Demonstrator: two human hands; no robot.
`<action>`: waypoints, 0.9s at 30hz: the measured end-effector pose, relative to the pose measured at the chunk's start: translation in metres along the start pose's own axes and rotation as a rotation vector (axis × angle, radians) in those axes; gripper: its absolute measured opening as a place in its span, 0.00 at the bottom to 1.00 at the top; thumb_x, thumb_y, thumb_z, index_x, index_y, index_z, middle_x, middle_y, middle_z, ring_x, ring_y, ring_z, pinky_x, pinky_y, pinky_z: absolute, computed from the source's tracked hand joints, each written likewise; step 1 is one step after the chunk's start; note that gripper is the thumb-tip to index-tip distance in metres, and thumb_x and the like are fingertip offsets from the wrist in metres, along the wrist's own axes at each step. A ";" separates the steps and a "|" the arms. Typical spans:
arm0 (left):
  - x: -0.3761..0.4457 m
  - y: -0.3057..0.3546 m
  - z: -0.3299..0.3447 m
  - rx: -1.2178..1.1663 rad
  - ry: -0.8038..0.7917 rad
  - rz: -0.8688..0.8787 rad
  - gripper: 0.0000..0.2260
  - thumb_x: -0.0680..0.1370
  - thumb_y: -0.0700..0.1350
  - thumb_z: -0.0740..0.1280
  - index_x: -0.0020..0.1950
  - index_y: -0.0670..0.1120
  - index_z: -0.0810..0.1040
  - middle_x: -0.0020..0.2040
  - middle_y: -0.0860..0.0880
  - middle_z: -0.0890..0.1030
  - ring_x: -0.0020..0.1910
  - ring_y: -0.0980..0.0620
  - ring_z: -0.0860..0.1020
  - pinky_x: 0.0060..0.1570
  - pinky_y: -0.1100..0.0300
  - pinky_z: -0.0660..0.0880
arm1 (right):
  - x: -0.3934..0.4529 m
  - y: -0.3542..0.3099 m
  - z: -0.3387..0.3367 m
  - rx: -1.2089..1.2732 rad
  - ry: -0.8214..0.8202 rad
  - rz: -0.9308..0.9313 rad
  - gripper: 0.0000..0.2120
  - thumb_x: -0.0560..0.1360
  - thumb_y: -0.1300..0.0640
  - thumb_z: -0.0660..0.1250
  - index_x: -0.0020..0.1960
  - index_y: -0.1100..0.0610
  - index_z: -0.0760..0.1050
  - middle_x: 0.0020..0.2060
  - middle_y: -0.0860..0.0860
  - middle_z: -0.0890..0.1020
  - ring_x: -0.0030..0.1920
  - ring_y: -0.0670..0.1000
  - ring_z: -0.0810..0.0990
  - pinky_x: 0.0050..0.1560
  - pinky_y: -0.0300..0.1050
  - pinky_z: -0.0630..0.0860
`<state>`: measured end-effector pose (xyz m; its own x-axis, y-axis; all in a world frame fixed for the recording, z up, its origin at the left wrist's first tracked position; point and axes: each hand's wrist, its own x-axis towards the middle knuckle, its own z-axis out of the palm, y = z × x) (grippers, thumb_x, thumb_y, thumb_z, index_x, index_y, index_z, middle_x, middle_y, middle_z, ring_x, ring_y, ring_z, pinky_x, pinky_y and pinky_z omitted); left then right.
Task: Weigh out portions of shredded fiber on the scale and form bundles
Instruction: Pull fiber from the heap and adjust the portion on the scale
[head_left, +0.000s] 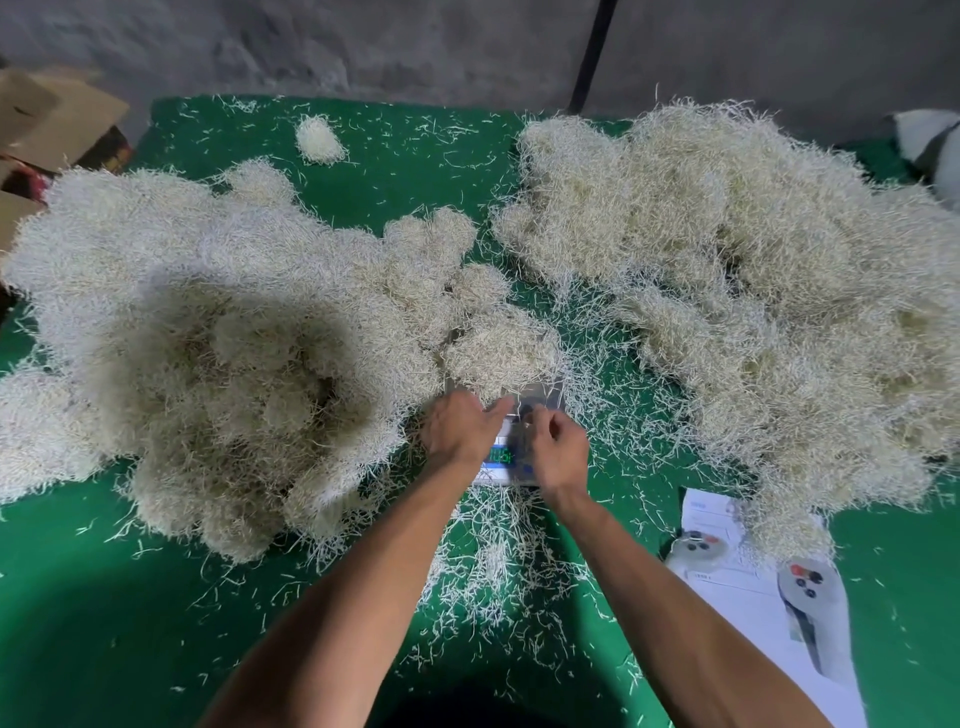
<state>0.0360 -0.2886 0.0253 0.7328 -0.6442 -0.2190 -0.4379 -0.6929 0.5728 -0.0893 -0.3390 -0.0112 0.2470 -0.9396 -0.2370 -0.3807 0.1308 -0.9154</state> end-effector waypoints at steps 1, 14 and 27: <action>0.000 0.001 0.001 -0.004 0.002 0.002 0.24 0.74 0.68 0.69 0.32 0.50 0.71 0.25 0.55 0.69 0.23 0.56 0.64 0.23 0.64 0.58 | 0.001 0.000 -0.001 -0.005 -0.002 -0.003 0.13 0.86 0.51 0.59 0.49 0.55 0.79 0.39 0.52 0.83 0.32 0.42 0.81 0.33 0.33 0.77; 0.000 -0.006 -0.003 -0.007 0.021 0.020 0.22 0.76 0.64 0.69 0.35 0.49 0.71 0.26 0.53 0.70 0.21 0.57 0.64 0.20 0.65 0.58 | 0.000 -0.003 -0.003 -0.348 -0.140 -0.162 0.20 0.85 0.45 0.56 0.45 0.54 0.78 0.34 0.52 0.83 0.30 0.49 0.82 0.31 0.47 0.81; -0.039 -0.041 -0.010 -0.312 -0.201 0.178 0.16 0.81 0.42 0.68 0.34 0.48 0.70 0.29 0.54 0.72 0.24 0.61 0.66 0.26 0.67 0.66 | 0.021 -0.055 0.034 0.046 -0.421 0.263 0.23 0.78 0.45 0.73 0.29 0.52 0.69 0.23 0.49 0.68 0.23 0.51 0.64 0.32 0.47 0.73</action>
<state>0.0306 -0.2324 0.0180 0.5302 -0.8170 -0.2268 -0.3472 -0.4533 0.8210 -0.0329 -0.3550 0.0231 0.4900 -0.6644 -0.5643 -0.4413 0.3691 -0.8179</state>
